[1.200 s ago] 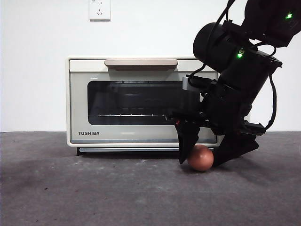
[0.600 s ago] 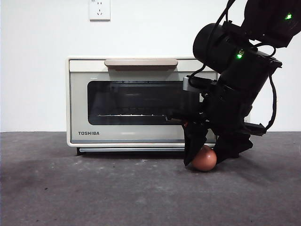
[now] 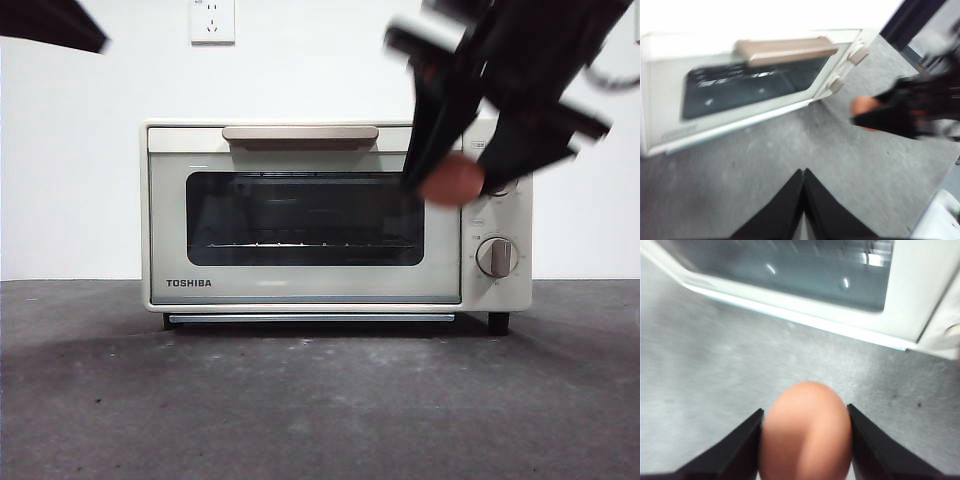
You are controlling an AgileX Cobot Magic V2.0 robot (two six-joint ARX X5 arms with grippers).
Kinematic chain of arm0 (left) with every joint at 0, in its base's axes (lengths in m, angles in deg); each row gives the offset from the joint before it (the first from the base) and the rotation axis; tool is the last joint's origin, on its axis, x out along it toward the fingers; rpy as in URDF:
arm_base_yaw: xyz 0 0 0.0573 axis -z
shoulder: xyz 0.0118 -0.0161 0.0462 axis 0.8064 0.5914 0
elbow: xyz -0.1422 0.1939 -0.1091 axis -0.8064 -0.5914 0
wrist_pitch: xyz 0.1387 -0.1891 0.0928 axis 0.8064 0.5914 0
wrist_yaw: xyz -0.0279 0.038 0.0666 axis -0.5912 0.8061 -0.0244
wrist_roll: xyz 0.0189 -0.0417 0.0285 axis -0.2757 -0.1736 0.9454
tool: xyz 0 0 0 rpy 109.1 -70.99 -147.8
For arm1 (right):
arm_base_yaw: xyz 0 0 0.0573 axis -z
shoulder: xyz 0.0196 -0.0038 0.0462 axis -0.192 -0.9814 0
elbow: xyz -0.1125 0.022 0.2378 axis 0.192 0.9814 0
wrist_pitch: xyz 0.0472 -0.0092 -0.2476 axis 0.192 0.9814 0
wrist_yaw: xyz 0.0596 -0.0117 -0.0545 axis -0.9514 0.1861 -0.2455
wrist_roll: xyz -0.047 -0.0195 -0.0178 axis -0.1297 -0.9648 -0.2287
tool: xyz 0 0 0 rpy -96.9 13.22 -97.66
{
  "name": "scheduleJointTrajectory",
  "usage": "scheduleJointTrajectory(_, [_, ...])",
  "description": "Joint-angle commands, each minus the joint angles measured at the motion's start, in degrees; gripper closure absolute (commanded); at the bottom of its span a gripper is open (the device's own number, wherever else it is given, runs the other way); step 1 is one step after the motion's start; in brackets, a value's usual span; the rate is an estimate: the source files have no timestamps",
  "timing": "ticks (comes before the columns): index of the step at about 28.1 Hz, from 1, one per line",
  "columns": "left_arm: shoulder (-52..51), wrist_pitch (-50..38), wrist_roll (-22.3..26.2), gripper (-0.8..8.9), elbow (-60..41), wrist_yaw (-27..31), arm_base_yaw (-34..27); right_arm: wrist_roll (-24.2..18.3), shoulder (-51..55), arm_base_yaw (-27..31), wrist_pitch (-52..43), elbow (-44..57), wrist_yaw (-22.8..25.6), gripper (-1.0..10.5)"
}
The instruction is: Eggoven
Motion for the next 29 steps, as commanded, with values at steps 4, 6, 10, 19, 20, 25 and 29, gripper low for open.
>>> scheduleJointTrajectory(4, [12.76, -11.91, -0.39, 8.06, 6.93, 6.71, 6.03, -0.92, 11.67, -0.66, 5.55, -0.87, 0.0, 9.4])
scheduleJointTrajectory(6, [18.34, -14.45, 0.28, 8.06, 10.27, 8.48, 7.02, -1.44, 15.74, -0.66, 7.15, -0.87, 0.04, 9.4])
scheduleJointTrajectory(10, [25.33, -15.52, 1.33, 8.06, 14.69, 9.53, 7.69, -1.68, 20.15, -0.66, 8.52, -0.87, 0.42, 9.4])
scheduleJointTrajectory(19, [36.04, -16.57, 3.65, 8.06, 20.98, 11.43, 8.2, -2.01, 25.94, -0.66, 10.21, -0.87, 0.44, 9.4])
scheduleJointTrajectory(20, [36.72, -16.63, 3.65, 8.06, 21.24, 12.09, 8.26, -2.05, 26.29, -0.66, 10.38, -0.87, 0.44, 9.4])
scheduleJointTrajectory(25, [39.01, -17.14, 3.87, 8.06, 21.29, 12.26, 8.72, -2.14, 27.21, -0.66, 10.64, -0.87, 0.44, 9.4])
scheduleJointTrajectory(29, [40.5, -15.91, 3.87, 8.06, 21.29, 12.26, 9.35, -2.19, 27.21, -0.66, 10.88, -0.87, 0.44, 9.4])
